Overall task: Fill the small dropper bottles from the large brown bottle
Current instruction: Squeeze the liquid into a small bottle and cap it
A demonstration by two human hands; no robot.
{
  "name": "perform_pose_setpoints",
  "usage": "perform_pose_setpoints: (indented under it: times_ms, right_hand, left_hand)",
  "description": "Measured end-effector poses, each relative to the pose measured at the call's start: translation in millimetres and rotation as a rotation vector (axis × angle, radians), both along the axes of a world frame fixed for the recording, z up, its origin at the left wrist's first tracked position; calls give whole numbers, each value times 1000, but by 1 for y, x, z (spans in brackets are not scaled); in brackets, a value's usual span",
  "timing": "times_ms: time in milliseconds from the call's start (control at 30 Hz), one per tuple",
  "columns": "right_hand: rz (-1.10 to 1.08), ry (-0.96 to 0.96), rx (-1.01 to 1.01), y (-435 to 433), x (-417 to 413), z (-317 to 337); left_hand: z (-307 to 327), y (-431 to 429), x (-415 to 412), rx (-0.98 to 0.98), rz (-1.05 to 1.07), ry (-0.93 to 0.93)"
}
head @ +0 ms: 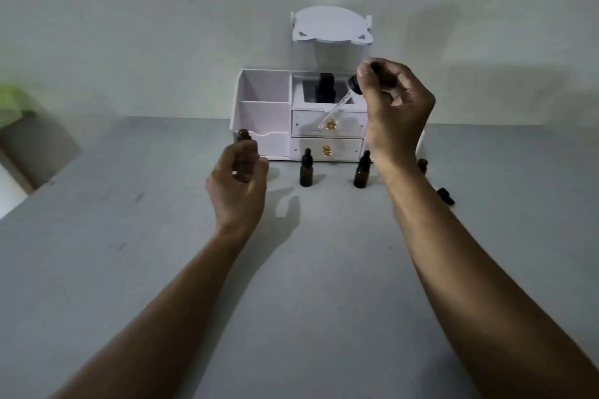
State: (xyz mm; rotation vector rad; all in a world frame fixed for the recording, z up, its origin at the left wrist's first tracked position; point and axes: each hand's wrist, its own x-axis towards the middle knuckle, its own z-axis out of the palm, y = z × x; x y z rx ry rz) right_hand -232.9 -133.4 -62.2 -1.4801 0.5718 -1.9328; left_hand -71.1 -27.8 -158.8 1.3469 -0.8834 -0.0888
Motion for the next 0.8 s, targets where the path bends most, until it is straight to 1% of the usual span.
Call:
perform_pose_setpoints:
  times_ms: [100, 267, 367, 500, 600, 800]
  right_hand:
    - [47, -29, 12, 8, 28, 5]
    - [143, -18, 52, 10, 66, 7]
    - [170, 22, 78, 6, 82, 2]
    - [188, 59, 95, 0, 97, -6]
    - [183, 69, 84, -3, 106, -11]
    - [122, 144, 54, -10, 114, -20]
  left_hand:
    - [-4, 3, 35, 47, 52, 31]
    - [-18, -6, 69, 142, 10, 95]
    - [-23, -13, 80, 194, -66, 112]
    - [-25, -24, 90, 280, -233, 99]
    - [-27, -29, 94, 288, -331, 69]
    - [-27, -33, 97, 268, -389, 23]
